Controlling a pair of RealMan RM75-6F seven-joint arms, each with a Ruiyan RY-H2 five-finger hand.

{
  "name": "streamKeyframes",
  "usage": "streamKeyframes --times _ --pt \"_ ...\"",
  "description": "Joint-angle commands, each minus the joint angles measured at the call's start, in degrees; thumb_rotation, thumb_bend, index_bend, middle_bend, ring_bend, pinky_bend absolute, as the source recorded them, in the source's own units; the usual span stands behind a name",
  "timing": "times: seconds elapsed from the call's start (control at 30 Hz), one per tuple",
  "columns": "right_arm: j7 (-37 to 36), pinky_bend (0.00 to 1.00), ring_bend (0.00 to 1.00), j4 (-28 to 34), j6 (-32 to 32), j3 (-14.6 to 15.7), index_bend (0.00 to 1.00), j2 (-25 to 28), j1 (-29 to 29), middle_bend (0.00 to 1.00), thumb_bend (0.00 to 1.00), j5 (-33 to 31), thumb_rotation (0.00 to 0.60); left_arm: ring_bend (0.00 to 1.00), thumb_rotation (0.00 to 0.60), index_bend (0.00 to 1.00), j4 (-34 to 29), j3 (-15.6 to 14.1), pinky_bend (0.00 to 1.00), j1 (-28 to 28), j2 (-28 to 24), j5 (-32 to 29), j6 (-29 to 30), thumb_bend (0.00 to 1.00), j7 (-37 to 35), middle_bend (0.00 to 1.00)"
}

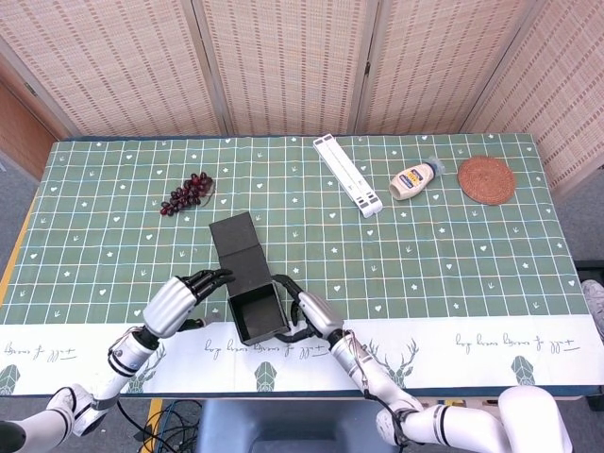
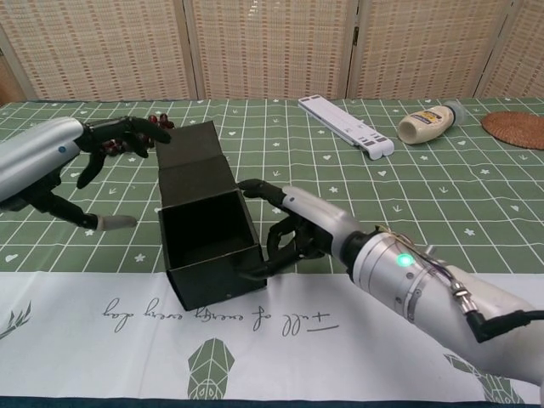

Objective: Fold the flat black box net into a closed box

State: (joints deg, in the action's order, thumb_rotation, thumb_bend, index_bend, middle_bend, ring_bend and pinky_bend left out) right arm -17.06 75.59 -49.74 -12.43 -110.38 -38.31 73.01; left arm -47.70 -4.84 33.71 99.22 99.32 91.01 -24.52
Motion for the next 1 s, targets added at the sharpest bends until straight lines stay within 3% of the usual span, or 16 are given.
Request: streamKeyframes --times 0.03,0.2,0.53,0.7,1.0 --pt "0.80 1.00 0.64 2.88 0.10 0.59 0.00 3.16 0.94 0.00 0.16 -0.45 0.600 0.29 0.600 0.19 -3.39 1.24 0.73 -0.83 -1.69 -1.74 -1.04 0.17 -1.02 0.22" --pt "1.78 1.00 0.63 9.60 0.21 0.00 0.00 8.65 1.93 0.00 0.01 -2.03 0.600 0.28 0.600 0.19 -9.05 2.87 0.73 -1.81 -4.06 -4.08 -2.32 0.17 -1.41 0.22" --pt "4.30 1.00 0.63 24.66 -5.83 -7.07 0.00 22.59 3.25 0.00 0.00 -1.26 0.600 0.26 0.600 0.17 -24.10 4.05 0.71 -4.13 -10.82 -7.60 -5.72 0.17 0.53 0.21" --pt "6.08 1.00 0.63 27.27 -8.57 -8.38 0.00 26.23 4.31 0.00 0.00 -2.74 0.600 0.22 0.600 0.12 -29.74 3.11 0.59 -4.31 -11.88 -6.77 -8.24 0.17 6.97 0.18" --pt "4.48 1.00 0.63 27.25 -10.72 -6.14 0.00 27.48 6.21 0.00 0.00 -2.84 0.600 0.10 0.600 0.05 -33.65 2.49 0.33 -2.34 -8.60 -5.82 -15.24 0.17 12.03 0.07"
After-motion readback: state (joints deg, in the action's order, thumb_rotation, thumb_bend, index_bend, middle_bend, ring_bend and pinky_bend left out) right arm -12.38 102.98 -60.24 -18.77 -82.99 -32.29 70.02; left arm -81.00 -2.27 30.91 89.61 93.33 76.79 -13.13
